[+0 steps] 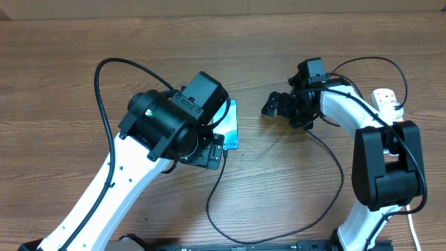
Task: Plug charger to phone and switch on socket
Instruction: 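Move the left gripper over the phone to check the plug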
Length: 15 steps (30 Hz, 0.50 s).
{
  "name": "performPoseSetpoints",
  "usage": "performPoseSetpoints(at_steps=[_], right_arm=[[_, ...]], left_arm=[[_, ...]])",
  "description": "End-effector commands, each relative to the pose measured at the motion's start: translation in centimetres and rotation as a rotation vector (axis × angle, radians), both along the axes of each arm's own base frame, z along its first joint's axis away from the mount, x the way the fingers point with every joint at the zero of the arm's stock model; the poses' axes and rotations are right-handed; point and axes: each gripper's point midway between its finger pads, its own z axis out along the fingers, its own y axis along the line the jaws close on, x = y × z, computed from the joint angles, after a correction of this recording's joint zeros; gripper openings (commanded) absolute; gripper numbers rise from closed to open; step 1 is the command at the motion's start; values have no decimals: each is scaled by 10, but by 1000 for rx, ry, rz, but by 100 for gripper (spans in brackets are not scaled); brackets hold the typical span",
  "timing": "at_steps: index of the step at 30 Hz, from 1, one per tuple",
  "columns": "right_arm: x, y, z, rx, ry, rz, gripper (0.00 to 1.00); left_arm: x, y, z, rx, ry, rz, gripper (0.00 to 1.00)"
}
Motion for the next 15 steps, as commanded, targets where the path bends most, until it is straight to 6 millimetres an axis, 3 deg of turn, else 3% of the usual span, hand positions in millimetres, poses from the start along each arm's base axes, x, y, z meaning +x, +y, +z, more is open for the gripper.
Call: performPoseSetpoints(at_steps=[1, 10, 15], right_arm=[[-13, -14, -27, -70, 61, -8, 100], [-13, -14, -27, -70, 61, -8, 100], [-13, -14, -27, -70, 61, -8, 100]], left_arm=[[-2, 0, -3, 3, 14, 22, 100], [1, -1, -3, 0, 2, 22, 100], [20, -8, 0, -22, -86, 25, 100]])
